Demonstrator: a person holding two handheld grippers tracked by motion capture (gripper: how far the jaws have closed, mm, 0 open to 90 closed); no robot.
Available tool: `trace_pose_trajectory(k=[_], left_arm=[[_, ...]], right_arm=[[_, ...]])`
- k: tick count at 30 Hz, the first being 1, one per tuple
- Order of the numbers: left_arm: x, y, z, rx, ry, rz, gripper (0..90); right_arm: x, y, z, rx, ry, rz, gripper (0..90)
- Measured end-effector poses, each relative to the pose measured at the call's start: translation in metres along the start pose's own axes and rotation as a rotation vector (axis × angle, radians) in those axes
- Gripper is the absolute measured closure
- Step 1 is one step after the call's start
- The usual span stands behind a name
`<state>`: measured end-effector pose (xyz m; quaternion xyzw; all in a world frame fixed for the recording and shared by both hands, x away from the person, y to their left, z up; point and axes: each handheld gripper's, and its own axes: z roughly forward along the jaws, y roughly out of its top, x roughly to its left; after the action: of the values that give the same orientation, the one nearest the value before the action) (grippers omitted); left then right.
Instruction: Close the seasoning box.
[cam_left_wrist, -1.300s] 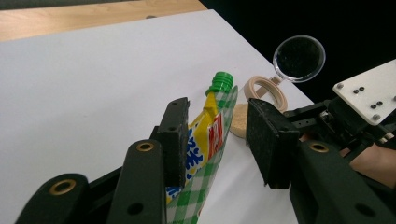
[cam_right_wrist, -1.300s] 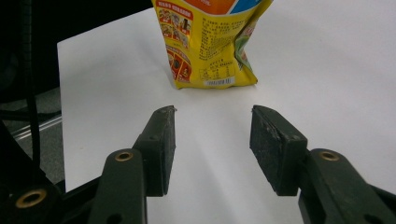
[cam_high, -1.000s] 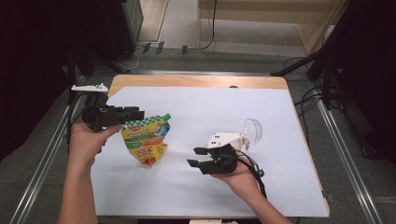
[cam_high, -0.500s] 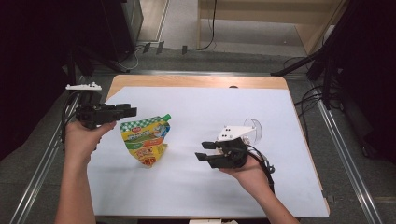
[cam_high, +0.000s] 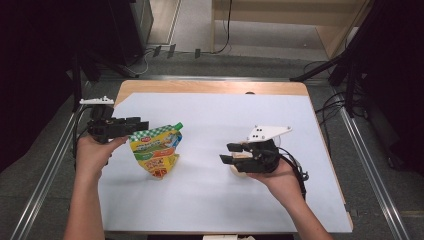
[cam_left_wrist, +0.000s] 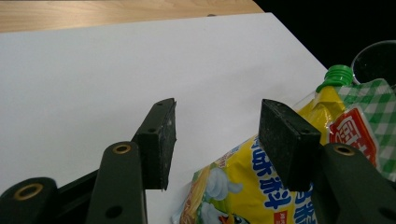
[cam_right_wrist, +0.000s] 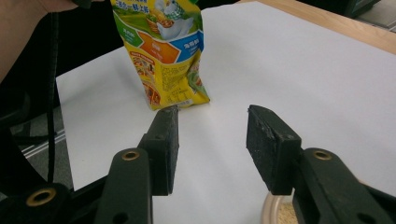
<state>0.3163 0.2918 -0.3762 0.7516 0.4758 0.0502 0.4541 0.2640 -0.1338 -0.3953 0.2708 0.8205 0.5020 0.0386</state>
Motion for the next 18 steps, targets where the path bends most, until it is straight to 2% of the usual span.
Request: trace_pose_trajectory(k=[5, 9, 18], left_arm=[[0.008, -0.005, 0.004, -0.006, -0.014, -0.025, 46.3], [0.011, -0.008, 0.005, -0.017, -0.003, -0.049, 46.5], [0.018, -0.013, 0.008, -0.003, 0.013, -0.053, 46.6]], right_arm=[[-0.004, 0.004, -0.011, -0.008, -0.015, 0.003, 55.1], [-0.007, 0.007, -0.020, -0.018, -0.028, 0.004, 55.2], [-0.016, 0.012, -0.040, -0.037, -0.066, 0.008, 55.2]])
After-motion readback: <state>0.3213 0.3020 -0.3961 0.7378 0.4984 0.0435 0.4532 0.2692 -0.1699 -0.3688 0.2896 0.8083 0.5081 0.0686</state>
